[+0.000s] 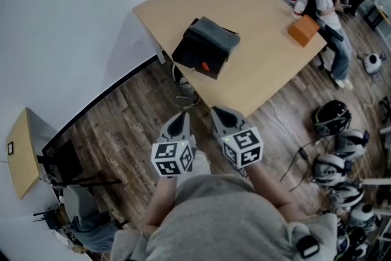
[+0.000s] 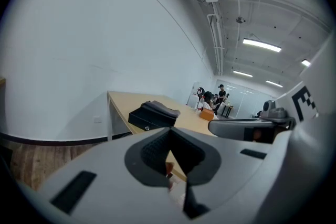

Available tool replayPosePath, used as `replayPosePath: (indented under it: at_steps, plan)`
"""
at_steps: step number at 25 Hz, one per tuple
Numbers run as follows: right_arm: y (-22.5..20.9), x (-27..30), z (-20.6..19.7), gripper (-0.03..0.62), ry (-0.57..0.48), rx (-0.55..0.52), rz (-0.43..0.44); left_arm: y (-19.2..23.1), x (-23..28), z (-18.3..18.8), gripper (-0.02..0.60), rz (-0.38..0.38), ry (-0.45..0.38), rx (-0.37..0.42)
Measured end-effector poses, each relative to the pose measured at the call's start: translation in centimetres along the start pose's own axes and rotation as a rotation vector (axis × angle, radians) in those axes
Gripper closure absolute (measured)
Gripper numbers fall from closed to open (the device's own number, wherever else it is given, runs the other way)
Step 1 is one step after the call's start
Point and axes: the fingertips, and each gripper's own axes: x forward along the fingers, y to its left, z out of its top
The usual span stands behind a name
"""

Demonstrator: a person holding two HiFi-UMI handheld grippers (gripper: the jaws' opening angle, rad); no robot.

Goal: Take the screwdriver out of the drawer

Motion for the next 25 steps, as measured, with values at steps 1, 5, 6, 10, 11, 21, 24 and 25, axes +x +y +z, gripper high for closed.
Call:
replayPosePath:
  at_steps: [1, 5, 6, 10, 11, 21, 24, 25]
  plan:
    - [-0.3, 0.9, 0.5, 0.595, 0.002, 0.004, -0.003, 0.6, 0.8, 0.5, 0.581, -0.004, 0.004, 0.0]
    - [-1.3, 4.6, 2.4, 0.595, 0.01, 0.012, -0.02, 3.1, 3.7, 2.7, 0.581, -0.025, 0.017, 0.002]
    - [-1.6, 5.5, 2.8, 0.595, 0.011, 0.013, -0.027, 3.6, 4.4, 3.3, 0.581, -0.031, 0.019, 0.003]
    - [-3.0, 8.7, 4.6, 0.595, 0.013, 0.016, -0.055, 5.7, 7.3, 5.4, 0.581, -0.056, 0.026, 0.012]
    - [-3.3, 9.5, 5.0, 0.595, 0.015, 0.017, -0.062, 6.2, 8.0, 5.9, 0.581, -0.062, 0.029, 0.014]
    - [-6.5, 15.3, 7.0, 0.595, 0.032, 0.032, -0.124, 9.6, 13.6, 8.7, 0.581, -0.12, 0.056, 0.033]
    - [-7.3, 16.7, 7.1, 0.595, 0.046, 0.03, -0.14, 10.5, 14.8, 9.0, 0.581, -0.132, 0.063, 0.032]
    - [-7.6, 17.2, 7.1, 0.595, 0.053, 0.029, -0.145, 10.8, 15.1, 9.1, 0.581, -0.136, 0.067, 0.033]
